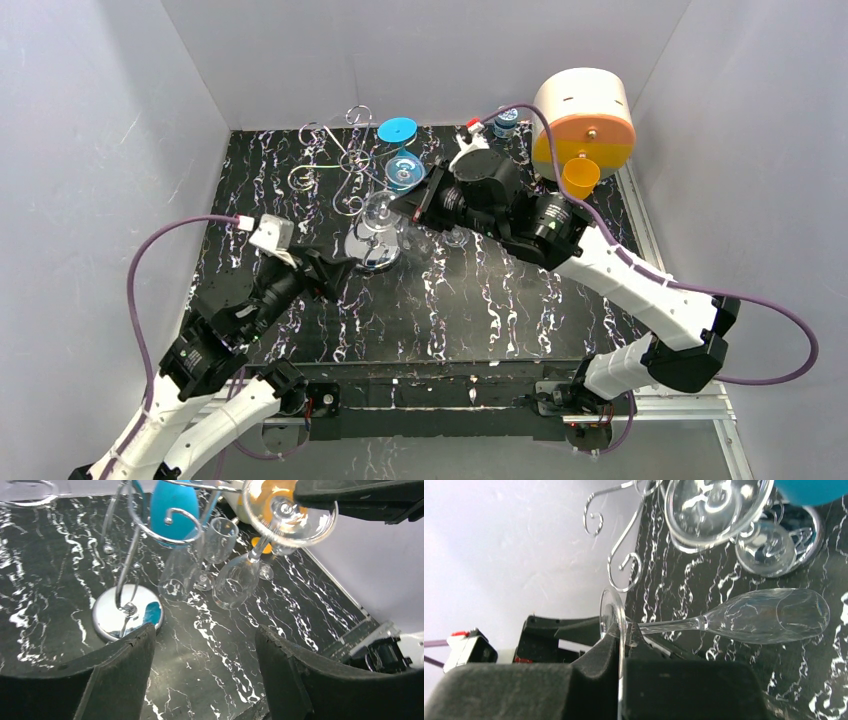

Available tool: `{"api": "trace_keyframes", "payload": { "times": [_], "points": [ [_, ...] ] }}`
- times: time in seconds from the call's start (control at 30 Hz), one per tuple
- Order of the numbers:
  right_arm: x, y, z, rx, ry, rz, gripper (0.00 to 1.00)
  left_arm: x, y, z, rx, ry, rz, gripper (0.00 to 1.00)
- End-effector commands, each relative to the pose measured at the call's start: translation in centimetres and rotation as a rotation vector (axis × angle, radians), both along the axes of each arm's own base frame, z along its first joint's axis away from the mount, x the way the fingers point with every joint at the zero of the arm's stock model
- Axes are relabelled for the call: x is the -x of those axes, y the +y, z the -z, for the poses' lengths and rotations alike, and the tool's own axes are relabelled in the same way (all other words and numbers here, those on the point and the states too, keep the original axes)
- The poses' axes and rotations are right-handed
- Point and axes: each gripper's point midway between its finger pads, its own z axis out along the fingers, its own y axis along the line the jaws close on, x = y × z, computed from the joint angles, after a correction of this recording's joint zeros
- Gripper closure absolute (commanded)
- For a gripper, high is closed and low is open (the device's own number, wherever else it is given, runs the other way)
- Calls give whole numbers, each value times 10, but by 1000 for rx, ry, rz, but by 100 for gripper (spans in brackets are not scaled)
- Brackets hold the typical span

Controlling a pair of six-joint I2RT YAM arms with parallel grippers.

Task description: Place the wine glass upside down on the wine glass rack

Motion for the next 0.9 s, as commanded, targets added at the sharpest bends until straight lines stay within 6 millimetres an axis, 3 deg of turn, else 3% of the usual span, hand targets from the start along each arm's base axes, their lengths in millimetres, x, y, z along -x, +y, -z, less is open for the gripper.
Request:
{"api": "trace_keyframes", "payload": {
  "times": [0.0,0.2,0.4,0.77,0.87],
  "points": [
    [-24,-2,-43,-148,-91,72,99,-2,28,-15,34,21,-146,30],
    [-36,9,-53,-212,-87,77,99,-7,45,-24,116,98,-286,29],
    [-39,24,-57,-256,-46,56,99,-11,43,-25,77,175,-313,29],
    [-44,51,-53,-289,2,13,99,-16,64,-31,144,162,-448,29],
    [-48,57,-54,-296,-15,8,99,-14,63,-34,151,155,-429,28]
  ]
}}
